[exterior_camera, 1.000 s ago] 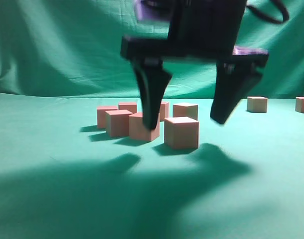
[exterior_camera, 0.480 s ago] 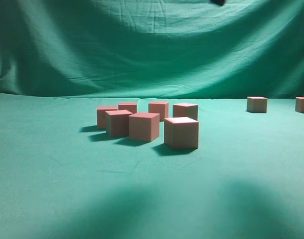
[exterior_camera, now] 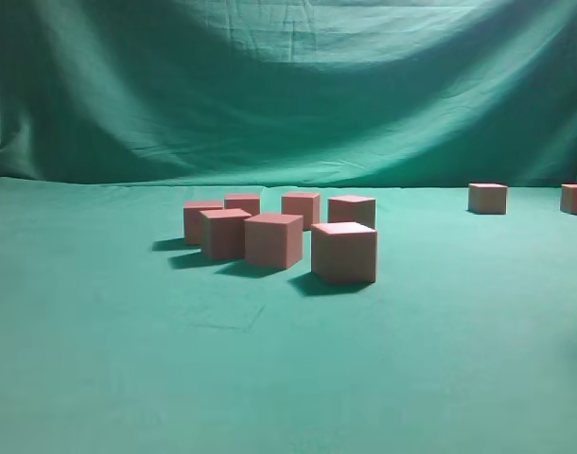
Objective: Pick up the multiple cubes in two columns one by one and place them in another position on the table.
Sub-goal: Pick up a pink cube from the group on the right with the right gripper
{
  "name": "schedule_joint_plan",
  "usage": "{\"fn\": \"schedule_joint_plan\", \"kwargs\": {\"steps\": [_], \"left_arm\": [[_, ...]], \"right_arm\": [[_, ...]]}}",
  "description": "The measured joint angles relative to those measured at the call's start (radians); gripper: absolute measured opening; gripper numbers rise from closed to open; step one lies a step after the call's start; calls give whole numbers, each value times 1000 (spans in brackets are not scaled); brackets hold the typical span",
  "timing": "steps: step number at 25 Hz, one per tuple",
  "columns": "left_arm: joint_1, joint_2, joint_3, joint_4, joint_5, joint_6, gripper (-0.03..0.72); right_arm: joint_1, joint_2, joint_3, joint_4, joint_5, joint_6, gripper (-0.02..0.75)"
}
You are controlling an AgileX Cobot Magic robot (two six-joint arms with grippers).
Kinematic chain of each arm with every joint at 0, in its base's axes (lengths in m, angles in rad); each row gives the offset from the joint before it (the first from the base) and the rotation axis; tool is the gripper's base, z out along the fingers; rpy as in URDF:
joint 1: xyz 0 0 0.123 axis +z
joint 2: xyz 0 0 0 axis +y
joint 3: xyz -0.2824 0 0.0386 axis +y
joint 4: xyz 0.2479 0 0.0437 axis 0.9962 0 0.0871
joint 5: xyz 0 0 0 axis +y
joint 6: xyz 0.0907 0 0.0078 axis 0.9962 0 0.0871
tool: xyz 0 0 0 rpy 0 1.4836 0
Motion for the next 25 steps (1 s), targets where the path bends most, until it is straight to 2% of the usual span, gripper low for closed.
{"fn": "schedule_joint_plan", "kwargs": {"steps": [4, 8, 9, 16, 25], "left_arm": [[0, 0, 0, 0, 0, 0, 0], [0, 0, 0, 0, 0, 0, 0], [0, 0, 0, 0, 0, 0, 0], [0, 0, 0, 0, 0, 0, 0], [0, 0, 0, 0, 0, 0, 0]], "right_arm": [[-125, 143, -91, 121, 13, -96, 547], [-184, 265, -201, 193, 29, -162, 547], [-192, 344, -281, 213, 31, -189, 547], [-192, 549, -477, 235, 35, -301, 547], [-192, 629, -507, 235, 29, -340, 547]]}}
